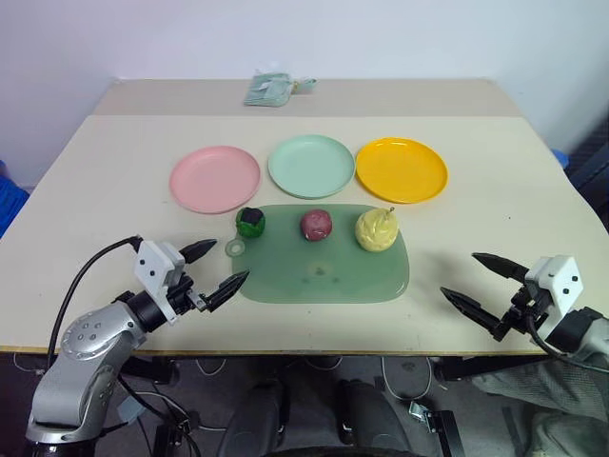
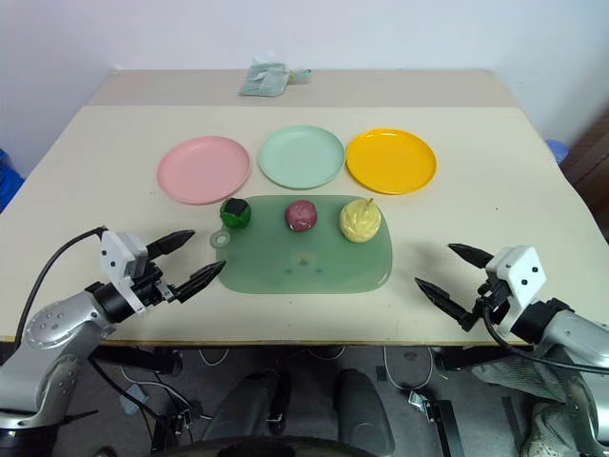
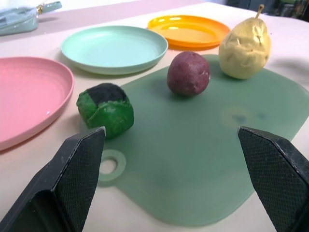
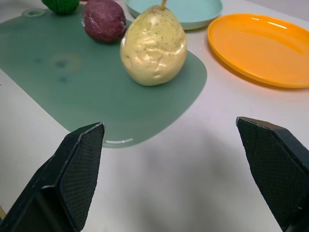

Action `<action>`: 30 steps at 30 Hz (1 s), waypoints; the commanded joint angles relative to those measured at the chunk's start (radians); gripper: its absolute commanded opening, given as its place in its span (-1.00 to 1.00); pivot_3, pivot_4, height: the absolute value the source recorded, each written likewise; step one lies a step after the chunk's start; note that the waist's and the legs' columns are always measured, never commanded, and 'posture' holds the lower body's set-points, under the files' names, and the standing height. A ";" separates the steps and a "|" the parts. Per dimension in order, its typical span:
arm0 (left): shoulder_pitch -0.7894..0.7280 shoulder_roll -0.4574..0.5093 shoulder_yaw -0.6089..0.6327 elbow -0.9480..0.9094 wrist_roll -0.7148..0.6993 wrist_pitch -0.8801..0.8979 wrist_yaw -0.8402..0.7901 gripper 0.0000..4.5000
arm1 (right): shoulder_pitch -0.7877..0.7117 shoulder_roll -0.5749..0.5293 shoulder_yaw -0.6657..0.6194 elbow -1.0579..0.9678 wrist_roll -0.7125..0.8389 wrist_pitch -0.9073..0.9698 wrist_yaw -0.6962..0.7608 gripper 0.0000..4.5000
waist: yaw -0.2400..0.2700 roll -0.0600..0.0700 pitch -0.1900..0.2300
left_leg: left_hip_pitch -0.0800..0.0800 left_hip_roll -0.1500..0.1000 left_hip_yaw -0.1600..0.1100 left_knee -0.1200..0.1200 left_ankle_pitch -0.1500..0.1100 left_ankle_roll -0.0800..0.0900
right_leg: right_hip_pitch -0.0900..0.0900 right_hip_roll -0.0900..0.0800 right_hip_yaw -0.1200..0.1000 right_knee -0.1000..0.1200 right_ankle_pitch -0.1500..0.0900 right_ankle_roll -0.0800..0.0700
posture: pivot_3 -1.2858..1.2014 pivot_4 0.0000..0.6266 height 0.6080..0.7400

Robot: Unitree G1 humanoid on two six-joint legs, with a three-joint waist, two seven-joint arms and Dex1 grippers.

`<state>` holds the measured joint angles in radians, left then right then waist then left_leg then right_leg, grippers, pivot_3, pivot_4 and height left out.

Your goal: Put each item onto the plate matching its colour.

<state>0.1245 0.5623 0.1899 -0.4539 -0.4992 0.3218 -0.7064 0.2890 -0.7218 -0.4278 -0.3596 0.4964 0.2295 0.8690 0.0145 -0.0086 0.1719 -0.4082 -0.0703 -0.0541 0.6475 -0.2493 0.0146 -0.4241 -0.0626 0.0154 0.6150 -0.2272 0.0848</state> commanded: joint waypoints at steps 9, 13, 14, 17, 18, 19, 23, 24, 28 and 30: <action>-0.014 -0.032 0.016 0.002 -0.004 -0.018 0.029 1.00 | -0.029 0.005 0.030 -0.067 0.015 0.009 -0.012 0.98 | 0.000 0.000 0.000 | 0.000 0.000 0.000 0.000 0.000 0.000 | 0.000 0.000 0.000 0.000 0.000 0.000 | 0.03 -0.52 1.00; -0.028 -0.049 0.010 0.013 -0.007 0.000 0.054 1.00 | -0.076 -0.005 0.061 -0.105 0.039 0.030 0.006 0.98 | 0.000 0.000 0.000 | 0.000 0.000 0.000 0.000 0.000 0.000 | 0.000 0.000 0.000 0.000 0.000 0.000 | 0.03 -0.52 1.00; -0.034 -0.054 0.010 0.018 -0.008 0.003 0.059 1.00 | -0.093 -0.007 0.071 -0.114 0.047 0.038 0.007 0.98 | 0.000 0.000 0.000 | 0.000 0.000 0.000 0.000 0.000 0.000 | 0.000 0.000 0.000 0.000 0.000 0.000 | 0.03 -0.52 1.00; -0.071 -0.081 0.010 0.042 -0.018 0.023 0.092 1.00 | -0.170 -0.012 0.119 -0.142 0.074 0.070 0.008 0.98 | 0.000 0.000 0.000 | 0.000 0.000 0.000 0.000 0.000 0.000 | 0.000 0.000 0.000 0.000 0.000 0.000 | 0.03 -0.52 1.00; -0.085 -0.088 0.007 0.049 -0.017 0.032 0.104 1.00 | -0.198 -0.013 0.138 -0.148 0.074 0.079 0.007 0.98 | 0.000 0.000 0.000 | 0.000 0.000 0.000 0.001 0.000 0.000 | 0.000 0.000 0.000 0.001 0.000 0.000 | 0.03 -0.52 1.00; -0.097 -0.093 0.003 0.055 -0.011 0.036 0.113 1.00 | -0.223 -0.013 0.155 -0.150 0.074 0.087 0.007 0.98 | 0.000 0.000 0.000 | 0.000 0.000 0.000 0.001 0.000 0.000 | 0.000 0.000 0.000 0.001 0.000 0.000 | 0.03 -0.52 1.00; -0.146 -0.123 -0.017 0.071 0.003 0.083 0.178 1.00 | -0.332 -0.013 0.225 -0.156 0.087 0.120 0.017 0.98 | 0.001 0.000 0.000 | 0.000 0.000 0.000 0.001 0.000 0.000 | 0.000 0.000 0.000 0.001 0.000 0.001 | 0.03 -0.52 1.00; -0.161 -0.128 -0.021 0.080 0.010 0.107 0.203 1.00 | -0.349 -0.016 0.238 -0.155 0.088 0.122 0.026 0.98 | 0.002 0.000 0.000 | 0.000 0.000 0.000 0.001 0.000 0.000 | 0.000 0.000 0.000 0.001 0.001 0.001 | 0.03 -0.52 1.00; -0.220 -0.142 -0.041 0.119 0.039 0.140 0.247 1.00 | -0.381 -0.026 0.273 -0.130 0.070 0.105 0.075 0.98 | 0.003 -0.001 0.000 | 0.000 -0.001 0.000 0.001 0.000 0.000 | 0.000 0.000 -0.001 0.001 0.001 0.001 | 0.03 -0.52 1.00; -0.207 -0.150 -0.041 0.095 0.039 0.151 0.262 1.00 | -0.385 -0.029 0.280 -0.112 0.054 0.086 0.096 0.98 | 0.001 -0.001 0.000 | 0.000 -0.001 0.000 0.001 0.000 0.000 | 0.000 0.000 0.000 0.001 0.002 0.003 | 0.03 -0.52 1.00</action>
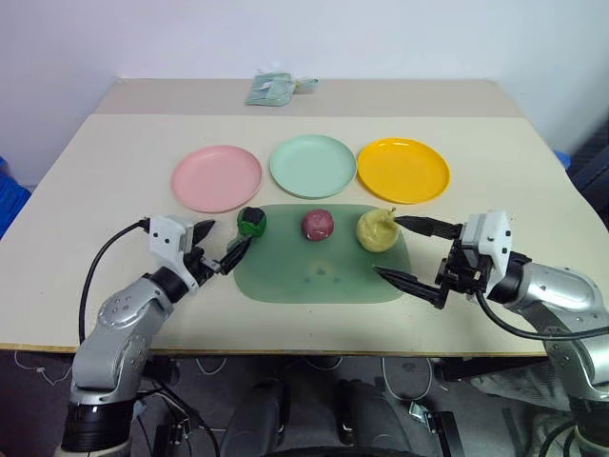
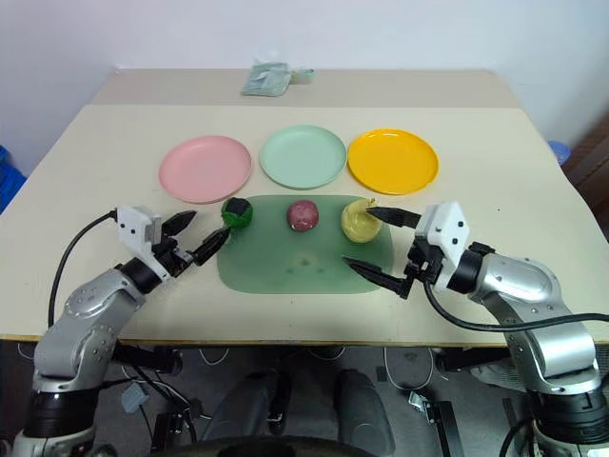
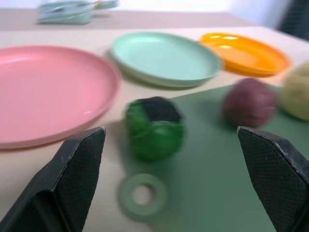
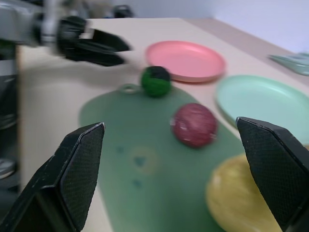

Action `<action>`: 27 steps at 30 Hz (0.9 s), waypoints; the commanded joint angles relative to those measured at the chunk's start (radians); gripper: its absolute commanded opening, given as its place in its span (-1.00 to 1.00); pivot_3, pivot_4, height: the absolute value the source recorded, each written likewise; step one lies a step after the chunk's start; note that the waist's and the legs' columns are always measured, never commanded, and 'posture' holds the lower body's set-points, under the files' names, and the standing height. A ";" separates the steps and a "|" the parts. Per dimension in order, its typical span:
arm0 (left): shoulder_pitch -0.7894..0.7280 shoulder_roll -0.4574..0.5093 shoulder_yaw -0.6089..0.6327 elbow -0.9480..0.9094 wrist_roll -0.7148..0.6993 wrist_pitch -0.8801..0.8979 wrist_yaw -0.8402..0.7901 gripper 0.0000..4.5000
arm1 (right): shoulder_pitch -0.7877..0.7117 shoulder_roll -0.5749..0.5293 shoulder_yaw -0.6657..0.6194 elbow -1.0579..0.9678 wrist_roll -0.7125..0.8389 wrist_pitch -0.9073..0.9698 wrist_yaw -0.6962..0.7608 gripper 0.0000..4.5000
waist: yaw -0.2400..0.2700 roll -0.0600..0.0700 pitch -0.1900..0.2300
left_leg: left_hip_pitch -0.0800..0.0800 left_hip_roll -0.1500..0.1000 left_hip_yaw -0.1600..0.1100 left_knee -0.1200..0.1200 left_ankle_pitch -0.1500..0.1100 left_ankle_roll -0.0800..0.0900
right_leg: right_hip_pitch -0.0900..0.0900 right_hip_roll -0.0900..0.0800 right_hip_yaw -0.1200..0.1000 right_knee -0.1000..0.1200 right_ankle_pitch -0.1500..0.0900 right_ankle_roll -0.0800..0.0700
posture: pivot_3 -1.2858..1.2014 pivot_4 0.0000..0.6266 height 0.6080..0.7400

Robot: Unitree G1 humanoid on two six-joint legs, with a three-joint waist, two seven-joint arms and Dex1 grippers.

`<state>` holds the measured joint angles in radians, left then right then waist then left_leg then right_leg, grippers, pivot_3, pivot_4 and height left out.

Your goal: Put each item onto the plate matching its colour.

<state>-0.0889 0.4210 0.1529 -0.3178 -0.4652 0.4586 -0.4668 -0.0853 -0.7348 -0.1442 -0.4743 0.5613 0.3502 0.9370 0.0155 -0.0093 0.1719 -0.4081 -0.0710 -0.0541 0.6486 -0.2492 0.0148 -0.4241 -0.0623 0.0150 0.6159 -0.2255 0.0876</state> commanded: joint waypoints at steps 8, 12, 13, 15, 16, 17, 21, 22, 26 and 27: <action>-0.074 -0.054 -0.073 0.004 0.052 0.058 0.086 1.00 | 0.018 -0.006 -0.006 0.046 -0.046 -0.108 0.074 0.98 | 0.008 0.000 0.000 | 0.000 0.000 0.000 0.001 0.000 0.000 | 0.000 0.000 0.000 0.001 0.001 0.001 | 0.03 -0.52 1.00; -0.156 -0.088 -0.094 0.061 0.077 0.071 0.117 1.00 | 0.038 -0.004 -0.011 0.053 -0.053 -0.135 0.081 0.98 | 0.023 0.000 0.000 | 0.000 0.000 0.000 0.001 0.000 0.000 | 0.000 0.000 0.000 0.001 0.001 0.002 | 0.03 -0.52 1.00; -0.176 -0.093 -0.094 0.078 0.083 0.080 0.130 1.00 | 0.043 -0.005 -0.016 0.054 -0.052 -0.139 0.081 0.98 | 0.024 0.000 0.000 | 0.000 0.000 0.000 0.001 0.000 0.000 | 0.000 0.000 0.000 0.001 0.001 0.002 | 0.03 -0.52 1.00; -0.212 -0.100 -0.095 0.117 0.104 0.085 0.152 1.00 | 0.055 -0.006 -0.022 0.053 -0.051 -0.147 0.080 0.98 | 0.024 0.000 0.000 | 0.000 0.000 0.000 0.001 0.000 0.000 | 0.000 0.000 0.000 0.001 0.001 0.002 | 0.03 -0.52 1.00; -0.230 -0.106 -0.096 0.133 0.113 0.082 0.161 1.00 | 0.060 -0.008 -0.025 0.055 -0.052 -0.151 0.081 0.98 | 0.024 0.000 0.000 | 0.000 0.000 0.000 0.001 0.000 0.000 | 0.000 0.000 0.000 0.002 0.001 0.002 | 0.03 -0.52 1.00; -0.245 -0.112 -0.096 0.145 0.117 0.082 0.168 1.00 | 0.066 -0.008 -0.026 0.055 -0.054 -0.154 0.080 0.98 | 0.024 0.000 0.000 | 0.000 0.000 0.000 0.001 0.000 0.000 | 0.000 0.000 0.000 0.002 0.001 0.002 | 0.03 -0.52 1.00; -0.296 -0.135 -0.109 0.179 0.134 0.098 0.189 1.00 | 0.075 -0.007 -0.031 0.051 -0.062 -0.162 0.068 0.98 | 0.024 0.000 0.000 | 0.000 -0.001 0.000 0.001 0.000 0.000 | 0.000 0.000 0.001 0.002 0.001 0.002 | 0.03 -0.52 1.00; -0.308 -0.143 -0.116 0.188 0.139 0.104 0.191 1.00 | 0.074 -0.003 -0.035 0.053 -0.066 -0.166 0.060 0.98 | 0.024 0.000 0.000 | 0.000 -0.001 0.000 0.002 0.000 0.000 | 0.000 0.000 0.000 0.002 0.001 0.002 | 0.03 -0.52 1.00; -0.335 -0.164 -0.135 0.211 0.147 0.135 0.189 1.00 | 0.081 -0.002 -0.048 0.057 -0.076 -0.179 0.046 0.98 | 0.025 0.000 0.000 | 0.000 -0.001 0.000 0.002 0.000 0.000 | 0.000 0.000 0.000 0.002 0.002 0.002 | 0.03 -0.52 1.00; -0.338 -0.168 -0.139 0.213 0.148 0.142 0.188 0.76 | 0.088 -0.004 -0.052 0.052 -0.077 -0.180 0.044 1.00 | 0.025 0.000 0.000 | 0.000 -0.001 0.000 0.002 0.000 0.000 | 0.000 0.000 0.000 0.002 0.002 0.002 | 0.03 -0.52 1.00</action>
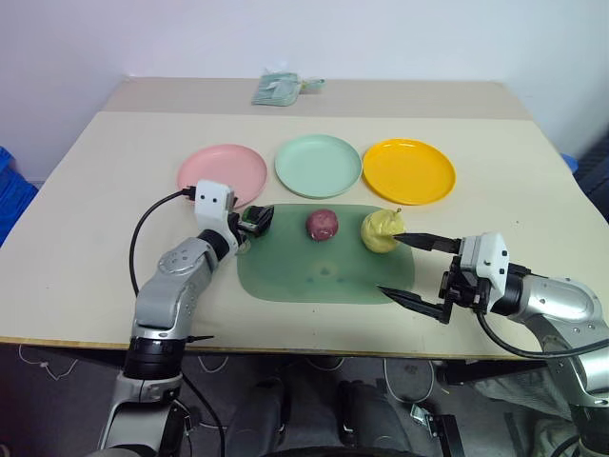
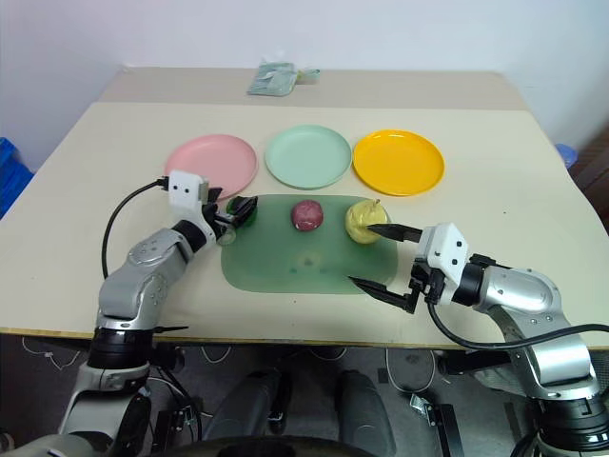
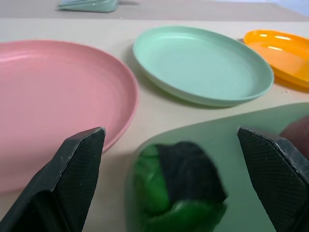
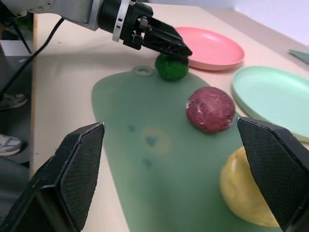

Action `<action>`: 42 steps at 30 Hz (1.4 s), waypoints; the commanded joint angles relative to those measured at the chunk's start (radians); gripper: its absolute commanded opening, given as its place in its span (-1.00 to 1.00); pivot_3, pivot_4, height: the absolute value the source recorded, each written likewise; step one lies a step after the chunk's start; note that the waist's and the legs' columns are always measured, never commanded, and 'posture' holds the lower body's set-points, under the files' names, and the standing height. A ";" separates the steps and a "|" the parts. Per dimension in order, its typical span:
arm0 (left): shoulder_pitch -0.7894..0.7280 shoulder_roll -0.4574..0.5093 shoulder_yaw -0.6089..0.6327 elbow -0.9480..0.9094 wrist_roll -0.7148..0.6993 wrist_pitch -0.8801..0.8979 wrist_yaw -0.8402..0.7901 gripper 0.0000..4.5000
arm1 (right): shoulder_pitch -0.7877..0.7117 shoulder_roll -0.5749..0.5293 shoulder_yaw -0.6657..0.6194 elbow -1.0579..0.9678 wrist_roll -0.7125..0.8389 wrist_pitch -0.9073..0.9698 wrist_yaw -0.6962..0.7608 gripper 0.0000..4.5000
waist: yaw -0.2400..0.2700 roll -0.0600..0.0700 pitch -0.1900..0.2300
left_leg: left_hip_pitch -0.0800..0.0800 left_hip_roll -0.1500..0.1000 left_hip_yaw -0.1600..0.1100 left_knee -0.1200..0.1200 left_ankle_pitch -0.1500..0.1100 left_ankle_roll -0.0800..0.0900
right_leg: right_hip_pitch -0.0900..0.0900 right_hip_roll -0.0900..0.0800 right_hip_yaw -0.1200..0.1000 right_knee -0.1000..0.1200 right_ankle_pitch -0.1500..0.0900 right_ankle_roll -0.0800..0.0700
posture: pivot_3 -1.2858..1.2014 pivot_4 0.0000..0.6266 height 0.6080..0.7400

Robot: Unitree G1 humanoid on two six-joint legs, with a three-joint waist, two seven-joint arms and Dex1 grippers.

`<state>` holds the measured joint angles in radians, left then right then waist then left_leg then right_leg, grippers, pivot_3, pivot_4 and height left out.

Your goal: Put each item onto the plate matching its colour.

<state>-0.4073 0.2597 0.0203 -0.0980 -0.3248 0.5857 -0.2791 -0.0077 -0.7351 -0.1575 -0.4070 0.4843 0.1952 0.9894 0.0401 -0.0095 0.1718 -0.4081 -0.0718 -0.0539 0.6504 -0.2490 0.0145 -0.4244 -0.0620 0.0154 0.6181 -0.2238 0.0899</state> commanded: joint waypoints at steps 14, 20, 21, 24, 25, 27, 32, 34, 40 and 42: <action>-0.128 -0.016 0.024 0.043 0.007 0.003 -0.017 -0.54 | 0.003 0.008 -0.010 -0.086 -0.010 0.017 -0.097 1.00 | 0.003 0.000 0.000 | 0.000 0.000 0.000 0.001 0.000 0.000 | 0.000 0.000 0.000 0.001 0.000 0.000 | 0.03 -0.52 1.00; -0.380 -0.037 0.037 0.344 0.038 -0.112 -0.037 -0.54 | -0.033 0.010 0.000 -0.066 -0.022 0.016 -0.117 1.00 | 0.001 -0.001 0.000 | 0.000 -0.001 0.000 0.002 0.000 0.000 | 0.000 0.000 0.000 0.000 0.001 0.002 | 0.03 -0.52 1.00; -0.437 -0.043 0.034 0.436 0.054 -0.139 -0.034 -0.54 | -0.041 0.012 0.002 -0.058 -0.026 0.012 -0.120 1.00 | 0.001 -0.001 0.000 | 0.000 -0.001 0.000 0.002 0.000 0.000 | 0.000 0.000 0.000 0.001 0.001 0.002 | 0.03 -0.52 1.00; -0.618 -0.081 0.024 0.755 0.107 -0.292 -0.036 -0.54 | -0.075 0.019 0.005 -0.028 -0.042 0.001 -0.131 1.00 | 0.001 -0.002 0.001 | 0.000 -0.001 0.000 0.002 0.000 0.000 | 0.000 0.001 -0.001 0.001 0.002 0.004 | 0.03 -0.52 1.00; -0.669 -0.094 0.025 0.861 0.124 -0.342 -0.031 -0.54 | -0.088 0.021 0.006 -0.018 -0.049 -0.002 -0.137 1.00 | 0.001 -0.002 0.001 | 0.000 -0.001 0.000 0.002 0.000 0.000 | 0.000 0.001 -0.001 0.001 0.003 0.005 | 0.03 -0.52 1.00; -0.759 -0.124 0.038 1.056 0.143 -0.433 -0.019 -0.54 | -0.117 0.021 0.007 0.000 -0.060 -0.002 -0.146 1.00 | 0.001 -0.002 0.001 | -0.001 -0.002 0.000 0.002 0.000 0.000 | 0.000 0.001 -0.001 0.000 0.003 0.006 | 0.03 -0.52 1.00; -0.864 -0.164 0.060 1.299 0.176 -0.563 -0.003 0.02 | -0.146 0.021 0.003 0.003 -0.069 0.011 -0.166 1.00 | -0.003 -0.002 0.001 | -0.001 -0.003 0.001 0.000 -0.001 0.002 | -0.001 0.000 -0.001 0.000 0.004 0.007 | 0.03 -0.52 1.00; -0.880 -0.174 0.070 1.330 0.178 -0.582 -0.002 0.51 | -0.150 0.023 0.002 -0.008 -0.069 0.020 -0.180 1.00 | -0.003 -0.003 0.001 | -0.001 -0.003 0.002 0.000 -0.001 0.002 | -0.002 0.000 0.000 0.001 0.004 0.007 | 0.03 -0.52 1.00; -0.849 -0.172 0.081 1.263 0.152 -0.622 -0.138 0.99 | -0.152 0.034 0.010 -0.045 -0.060 0.053 -0.216 1.00 | -0.002 -0.003 0.001 | -0.001 -0.003 0.001 0.002 -0.001 0.002 | -0.002 0.000 0.000 0.003 0.004 0.007 | 0.03 -0.52 1.00; -0.808 -0.159 0.086 1.185 0.130 -0.602 -0.217 0.99 | -0.153 0.036 0.012 -0.053 -0.059 0.061 -0.221 1.00 | -0.002 -0.002 0.001 | -0.001 -0.003 0.001 0.002 -0.001 0.002 | -0.002 0.000 0.000 0.003 0.004 0.007 | 0.03 -0.52 1.00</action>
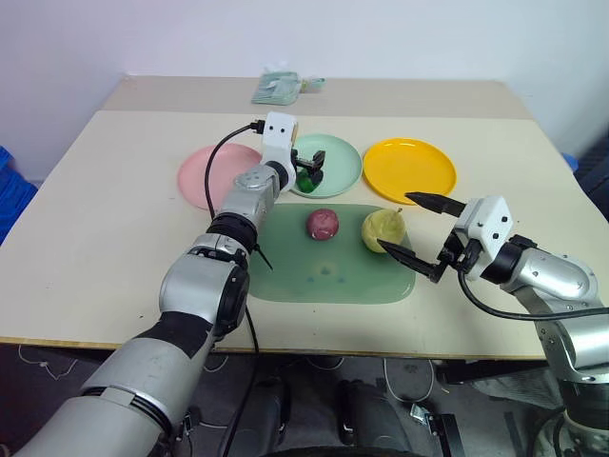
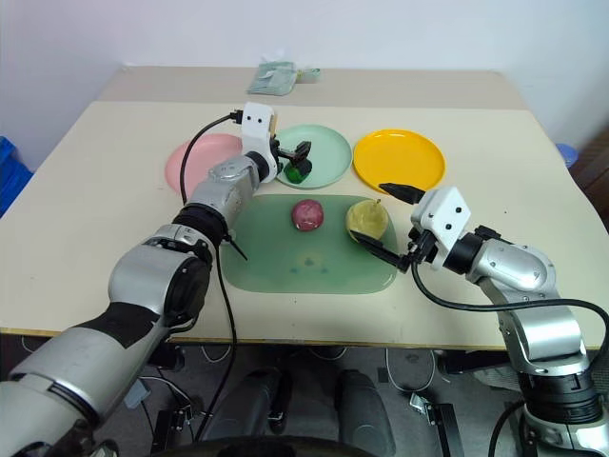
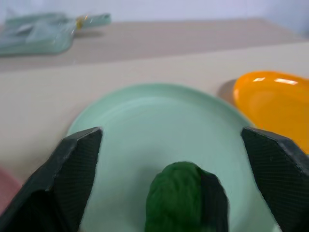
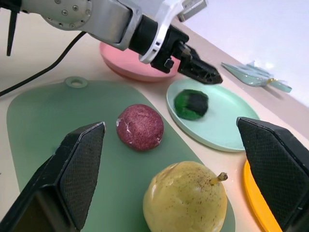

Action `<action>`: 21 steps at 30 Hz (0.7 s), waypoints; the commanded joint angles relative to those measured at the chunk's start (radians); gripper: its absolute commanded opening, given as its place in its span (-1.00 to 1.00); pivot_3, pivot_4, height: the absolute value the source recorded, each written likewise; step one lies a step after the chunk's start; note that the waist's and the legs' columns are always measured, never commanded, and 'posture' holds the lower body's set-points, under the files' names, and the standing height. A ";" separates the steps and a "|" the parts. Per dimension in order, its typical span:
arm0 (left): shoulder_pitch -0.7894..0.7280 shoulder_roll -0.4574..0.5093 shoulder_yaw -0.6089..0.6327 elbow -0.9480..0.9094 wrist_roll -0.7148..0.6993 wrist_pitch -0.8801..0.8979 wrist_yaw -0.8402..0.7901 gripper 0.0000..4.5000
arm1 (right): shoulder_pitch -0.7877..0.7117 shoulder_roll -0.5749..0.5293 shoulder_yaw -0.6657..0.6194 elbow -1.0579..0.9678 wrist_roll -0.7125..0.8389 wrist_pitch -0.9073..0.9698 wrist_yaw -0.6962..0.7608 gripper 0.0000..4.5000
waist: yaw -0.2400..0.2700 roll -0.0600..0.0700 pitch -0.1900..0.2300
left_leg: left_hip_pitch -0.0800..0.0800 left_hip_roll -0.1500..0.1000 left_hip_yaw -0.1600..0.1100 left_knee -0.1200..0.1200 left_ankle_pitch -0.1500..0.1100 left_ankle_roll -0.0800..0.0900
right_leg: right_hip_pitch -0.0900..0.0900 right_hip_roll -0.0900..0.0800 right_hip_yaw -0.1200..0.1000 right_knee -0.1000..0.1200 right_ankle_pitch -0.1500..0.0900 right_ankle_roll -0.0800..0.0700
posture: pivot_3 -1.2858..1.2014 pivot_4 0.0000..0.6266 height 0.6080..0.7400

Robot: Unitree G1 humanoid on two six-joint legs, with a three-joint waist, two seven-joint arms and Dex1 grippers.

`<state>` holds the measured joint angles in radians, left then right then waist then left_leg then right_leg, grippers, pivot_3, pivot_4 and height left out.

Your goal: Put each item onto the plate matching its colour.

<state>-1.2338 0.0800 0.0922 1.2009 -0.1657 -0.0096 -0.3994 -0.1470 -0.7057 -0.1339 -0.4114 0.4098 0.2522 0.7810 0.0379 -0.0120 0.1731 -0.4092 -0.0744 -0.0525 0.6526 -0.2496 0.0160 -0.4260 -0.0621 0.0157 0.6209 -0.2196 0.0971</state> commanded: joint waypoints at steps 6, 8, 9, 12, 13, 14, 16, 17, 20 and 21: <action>0.351 0.136 -0.075 -0.765 -0.140 0.356 -0.344 0.99 | -0.039 0.021 0.001 -0.072 0.029 0.045 -0.033 1.00 | -0.031 0.001 -0.001 | 0.001 0.000 0.001 -0.003 0.000 0.000 | -0.002 0.000 0.004 0.002 0.000 0.000 | 0.03 -0.52 1.00; 0.431 0.180 -0.101 -0.928 -0.174 0.472 -0.386 0.99 | -0.041 0.023 0.002 -0.080 0.032 0.055 -0.036 1.00 | -0.029 0.001 0.000 | 0.000 0.001 0.000 -0.002 0.000 -0.001 | -0.003 0.000 0.004 0.003 0.000 -0.001 | 0.03 -0.52 1.00; 0.454 0.194 -0.110 -0.978 -0.184 0.510 -0.396 0.99 | -0.042 0.023 0.002 -0.080 0.031 0.057 -0.036 1.00 | -0.025 0.001 0.000 | 0.000 0.001 0.000 -0.002 0.000 -0.001 | -0.003 0.000 0.004 0.004 0.000 -0.001 | 0.03 -0.52 1.00; 0.515 0.233 -0.163 -1.097 -0.196 0.594 -0.441 0.99 | -0.036 0.028 -0.003 -0.081 0.031 0.059 -0.035 1.00 | -0.021 0.001 -0.001 | 0.000 0.000 0.000 0.000 0.000 -0.001 | -0.001 0.000 0.003 0.004 0.000 -0.001 | 0.03 -0.52 1.00; 0.523 0.236 -0.179 -1.112 -0.193 0.606 -0.446 0.99 | -0.033 0.030 -0.005 -0.080 0.031 0.057 -0.034 1.00 | -0.020 0.001 -0.001 | 0.001 0.000 0.000 0.001 0.000 -0.001 | -0.001 -0.001 0.003 0.004 0.000 -0.001 | 0.03 -0.52 1.00; 0.523 0.232 -0.194 -1.114 -0.184 0.616 -0.441 0.99 | -0.029 0.031 -0.007 -0.078 0.030 0.053 -0.032 1.00 | -0.019 0.001 -0.001 | 0.001 0.000 0.000 0.001 0.000 -0.001 | 0.000 -0.001 0.003 0.004 0.000 -0.001 | 0.03 -0.52 1.00; 0.517 0.225 -0.219 -1.106 -0.162 0.627 -0.429 0.99 | -0.024 0.033 -0.008 -0.075 0.026 0.048 -0.030 1.00 | -0.019 0.001 -0.001 | 0.001 0.000 0.000 0.001 0.000 -0.001 | 0.000 -0.001 0.003 0.004 0.000 -0.001 | 0.03 -0.52 1.00; 0.514 0.223 -0.244 -1.098 -0.141 0.618 -0.425 0.99 | -0.019 0.034 -0.010 -0.077 0.026 0.044 -0.029 1.00 | -0.022 0.001 -0.001 | 0.001 0.000 0.000 0.001 0.000 -0.001 | 0.000 -0.001 0.003 0.004 0.000 -0.001 | 0.03 -0.52 1.00; 0.500 0.213 -0.312 -1.070 -0.083 0.598 -0.409 0.99 | 0.003 0.034 -0.021 -0.085 0.022 0.035 -0.030 1.00 | -0.024 0.001 -0.001 | 0.001 0.000 0.000 0.001 0.000 -0.001 | -0.001 0.000 0.003 0.004 0.000 -0.001 | 0.03 -0.52 1.00; 0.496 0.211 -0.331 -1.057 -0.060 0.583 -0.403 0.99 | 0.010 0.034 -0.023 -0.088 0.021 0.033 -0.031 1.00 | -0.024 0.001 -0.001 | 0.001 0.000 0.000 0.001 0.000 -0.001 | -0.001 0.000 0.003 0.004 0.000 -0.001 | 0.03 -0.52 1.00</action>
<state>-0.7145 0.2925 -0.2161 0.1443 -0.2591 0.6008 -0.8137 -0.1383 -0.6790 -0.1279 -0.4530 0.4173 0.3104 0.7525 0.0144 -0.0108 0.1725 -0.4084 -0.0742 -0.0528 0.6531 -0.2492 0.0152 -0.4270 -0.0625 0.0184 0.6251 -0.2201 0.0960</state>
